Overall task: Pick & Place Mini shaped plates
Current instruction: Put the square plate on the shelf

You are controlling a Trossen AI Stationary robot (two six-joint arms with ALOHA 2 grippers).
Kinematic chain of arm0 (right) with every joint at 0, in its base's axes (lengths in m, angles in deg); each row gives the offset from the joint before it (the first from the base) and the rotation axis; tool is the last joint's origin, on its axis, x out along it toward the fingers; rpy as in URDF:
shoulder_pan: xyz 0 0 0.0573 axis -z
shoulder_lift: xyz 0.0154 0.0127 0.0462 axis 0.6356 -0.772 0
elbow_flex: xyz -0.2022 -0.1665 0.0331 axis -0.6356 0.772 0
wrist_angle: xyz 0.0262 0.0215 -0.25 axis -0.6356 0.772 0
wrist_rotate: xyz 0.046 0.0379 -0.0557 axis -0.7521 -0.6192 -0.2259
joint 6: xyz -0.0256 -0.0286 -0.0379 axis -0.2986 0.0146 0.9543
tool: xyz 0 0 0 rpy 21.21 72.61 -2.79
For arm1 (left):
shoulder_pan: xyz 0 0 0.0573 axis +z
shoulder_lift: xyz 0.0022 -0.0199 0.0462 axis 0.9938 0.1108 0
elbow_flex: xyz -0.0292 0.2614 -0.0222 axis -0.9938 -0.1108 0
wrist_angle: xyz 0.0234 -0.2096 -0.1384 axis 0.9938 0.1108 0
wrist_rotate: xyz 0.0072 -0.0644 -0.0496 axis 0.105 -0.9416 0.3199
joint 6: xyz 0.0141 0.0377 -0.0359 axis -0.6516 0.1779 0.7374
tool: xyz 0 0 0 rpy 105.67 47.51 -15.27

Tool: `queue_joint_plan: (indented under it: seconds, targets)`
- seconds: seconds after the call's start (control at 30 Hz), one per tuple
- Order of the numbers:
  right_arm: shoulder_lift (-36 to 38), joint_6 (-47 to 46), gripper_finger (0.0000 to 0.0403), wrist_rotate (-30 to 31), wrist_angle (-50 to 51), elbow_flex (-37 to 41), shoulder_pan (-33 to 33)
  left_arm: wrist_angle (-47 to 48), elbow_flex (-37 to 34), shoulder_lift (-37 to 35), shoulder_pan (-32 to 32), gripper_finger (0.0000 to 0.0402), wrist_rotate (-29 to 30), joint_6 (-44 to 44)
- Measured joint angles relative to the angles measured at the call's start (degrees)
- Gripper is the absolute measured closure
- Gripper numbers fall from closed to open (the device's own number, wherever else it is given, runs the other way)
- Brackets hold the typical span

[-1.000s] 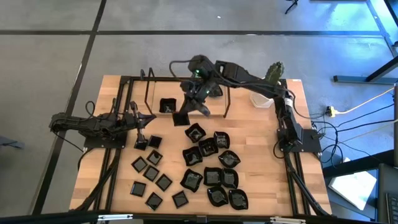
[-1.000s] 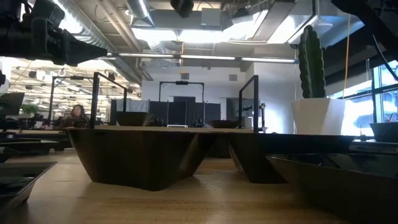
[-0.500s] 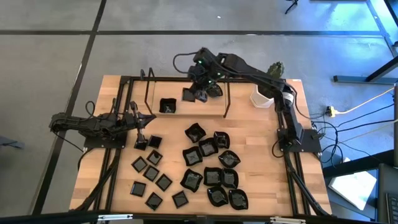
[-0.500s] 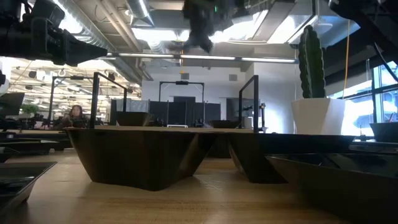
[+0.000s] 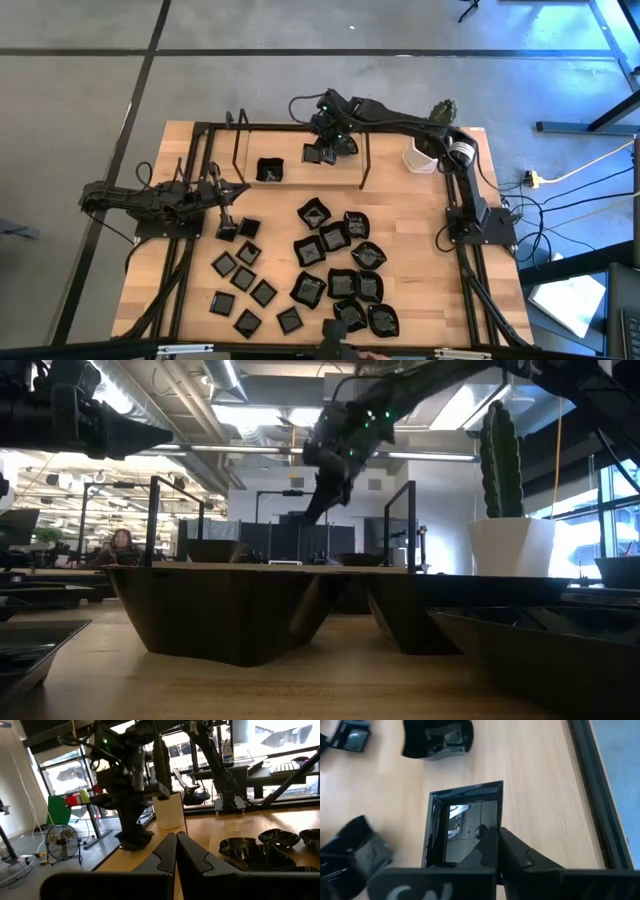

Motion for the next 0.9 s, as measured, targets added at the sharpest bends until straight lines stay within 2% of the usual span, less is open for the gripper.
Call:
queue_joint_plan:
  seconds: [0.27, 0.9]
  targets:
    - [0.0, 0.2, 0.0396, 0.3, -11.3, 8.3, 0.2, 0.0, 0.0, 0.0, 0.0, 0.0397, 0.0, 0.1]
    - [-4.7, -0.1, 0.0395, 0.4, -12.2, 8.5, -0.3, -1.7, 0.0, 0.0, 0.0, 0.0393, -0.1, 0.1]
